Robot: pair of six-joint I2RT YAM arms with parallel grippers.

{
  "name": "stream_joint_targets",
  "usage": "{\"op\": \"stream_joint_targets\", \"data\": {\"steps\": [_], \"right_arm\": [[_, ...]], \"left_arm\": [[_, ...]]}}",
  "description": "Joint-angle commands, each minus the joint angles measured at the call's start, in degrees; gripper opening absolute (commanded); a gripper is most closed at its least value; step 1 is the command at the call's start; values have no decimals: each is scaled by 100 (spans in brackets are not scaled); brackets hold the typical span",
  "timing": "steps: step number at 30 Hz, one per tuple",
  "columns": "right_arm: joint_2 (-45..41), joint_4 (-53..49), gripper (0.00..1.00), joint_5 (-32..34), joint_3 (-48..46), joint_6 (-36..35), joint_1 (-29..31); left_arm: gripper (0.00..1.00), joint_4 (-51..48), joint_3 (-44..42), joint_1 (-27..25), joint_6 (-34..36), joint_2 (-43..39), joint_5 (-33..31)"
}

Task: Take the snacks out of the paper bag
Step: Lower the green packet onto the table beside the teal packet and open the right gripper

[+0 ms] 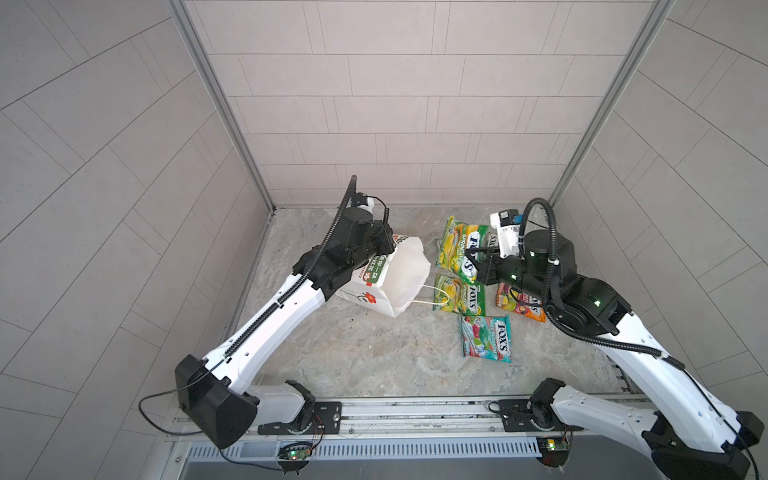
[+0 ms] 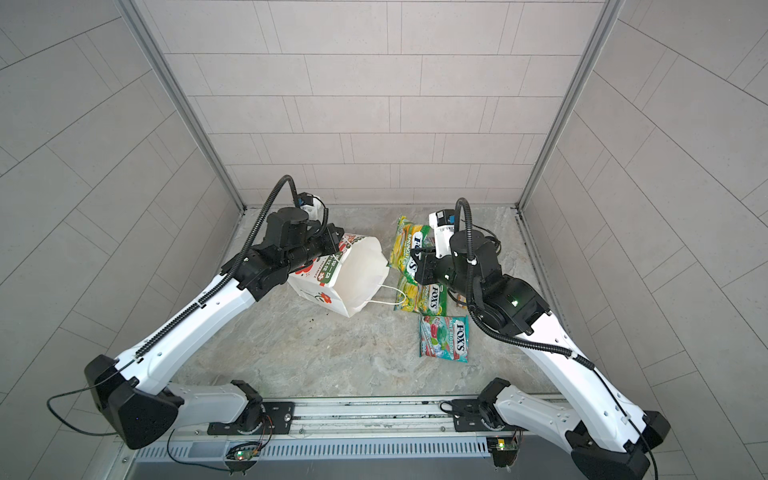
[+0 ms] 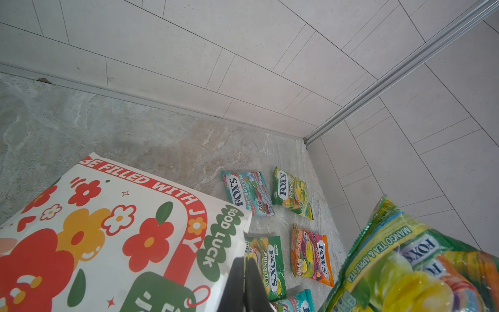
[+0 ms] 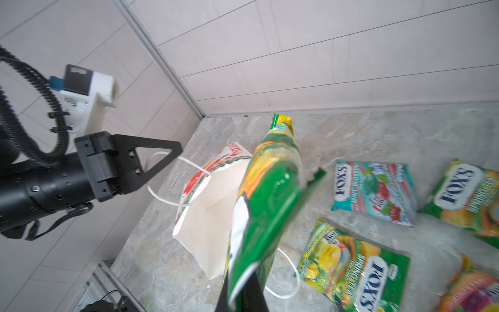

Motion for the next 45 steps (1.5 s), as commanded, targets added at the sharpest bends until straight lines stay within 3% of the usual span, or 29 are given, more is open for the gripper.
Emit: {"op": "stream_joint_targets", "data": {"steps": [1,5,10,18,24,31,45], "right_arm": [[-244,-542,0,304,150,-329,-328],[-354,-1008,0,-411,11,-475,-716],[-327,-1363,0,-1334,-304,-543,-770],[-496,-1313,0,-2040,-1264,-288,-771],[-317,-658,0,-2709,-2144,61,-762],[49,923,0,-3290,-3067,821,-647],[1104,2809,0,-3233,-3735,1669,-103]], "left_arm": [[0,25,177,27,72,-80,-19],[0,47,204,25,55,-85,27],[0,137,178,26,13,-70,43],[0,231,167,26,-87,22,98],[0,300,164,25,-112,45,123],[0,310,179,25,-121,23,167],[0,332,185,25,-148,17,209]]}}
